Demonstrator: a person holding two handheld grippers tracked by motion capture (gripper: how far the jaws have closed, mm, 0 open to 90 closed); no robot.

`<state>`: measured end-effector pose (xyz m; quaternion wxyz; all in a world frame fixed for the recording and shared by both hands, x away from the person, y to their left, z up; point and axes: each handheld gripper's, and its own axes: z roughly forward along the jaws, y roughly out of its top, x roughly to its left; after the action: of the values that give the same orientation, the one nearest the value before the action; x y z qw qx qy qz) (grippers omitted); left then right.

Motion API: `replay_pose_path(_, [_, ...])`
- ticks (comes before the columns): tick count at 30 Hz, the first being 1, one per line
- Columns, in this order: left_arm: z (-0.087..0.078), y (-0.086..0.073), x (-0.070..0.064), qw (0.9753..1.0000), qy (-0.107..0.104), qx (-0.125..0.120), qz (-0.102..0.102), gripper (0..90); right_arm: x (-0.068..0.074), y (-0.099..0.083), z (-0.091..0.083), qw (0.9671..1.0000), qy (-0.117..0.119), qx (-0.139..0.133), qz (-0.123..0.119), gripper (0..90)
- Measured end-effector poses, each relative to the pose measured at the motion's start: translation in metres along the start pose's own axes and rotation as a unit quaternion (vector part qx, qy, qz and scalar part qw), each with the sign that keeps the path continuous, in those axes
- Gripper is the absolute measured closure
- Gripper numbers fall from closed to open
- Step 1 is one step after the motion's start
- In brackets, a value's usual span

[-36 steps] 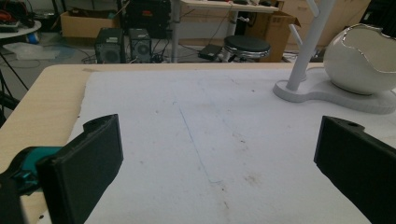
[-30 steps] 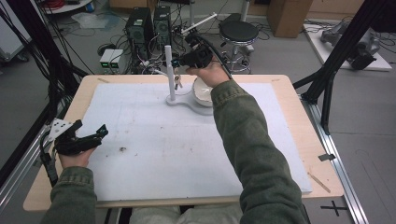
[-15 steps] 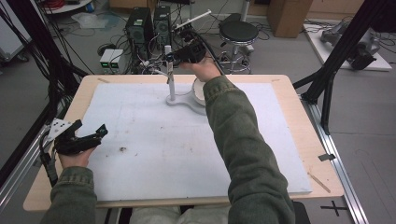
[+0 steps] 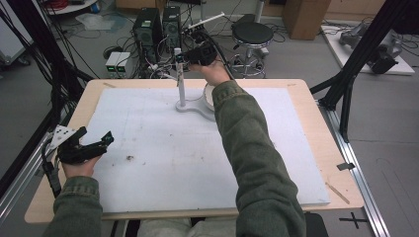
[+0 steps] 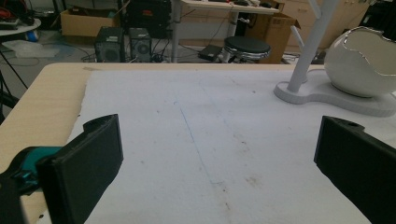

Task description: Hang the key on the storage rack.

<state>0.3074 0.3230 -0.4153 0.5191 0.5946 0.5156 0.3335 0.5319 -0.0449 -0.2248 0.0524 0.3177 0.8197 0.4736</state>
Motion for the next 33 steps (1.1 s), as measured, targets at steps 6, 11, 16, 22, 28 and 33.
replay_pose_path(6, [0.000,0.000,0.001,1.0000,0.001,0.000,0.001,1.7,-0.004,-0.001,0.007,0.9998,-0.009,-0.006,0.014,80.6])
replay_pose_path(11, [0.000,0.000,0.001,1.0000,0.001,0.000,0.000,1.7,-0.007,-0.002,0.010,0.9997,-0.011,-0.015,0.019,80.6])
replay_pose_path(16, [0.000,0.000,0.001,1.0000,0.001,-0.001,-0.001,1.7,-0.008,-0.002,0.013,0.9993,-0.018,-0.022,0.022,80.5])
replay_pose_path(22, [0.000,0.000,0.001,1.0000,0.001,-0.001,-0.001,1.7,-0.007,-0.004,0.021,0.9991,-0.025,-0.011,0.031,77.5])
replay_pose_path(28, [-0.001,-0.001,0.002,1.0000,-0.001,0.003,-0.002,1.7,0.002,-0.004,0.017,0.9996,-0.015,0.005,0.023,55.9])
replay_pose_path(33, [-0.001,-0.001,0.000,1.0000,0.000,0.002,0.000,1.7,0.006,-0.009,0.008,0.9995,-0.019,0.019,0.014,30.8])
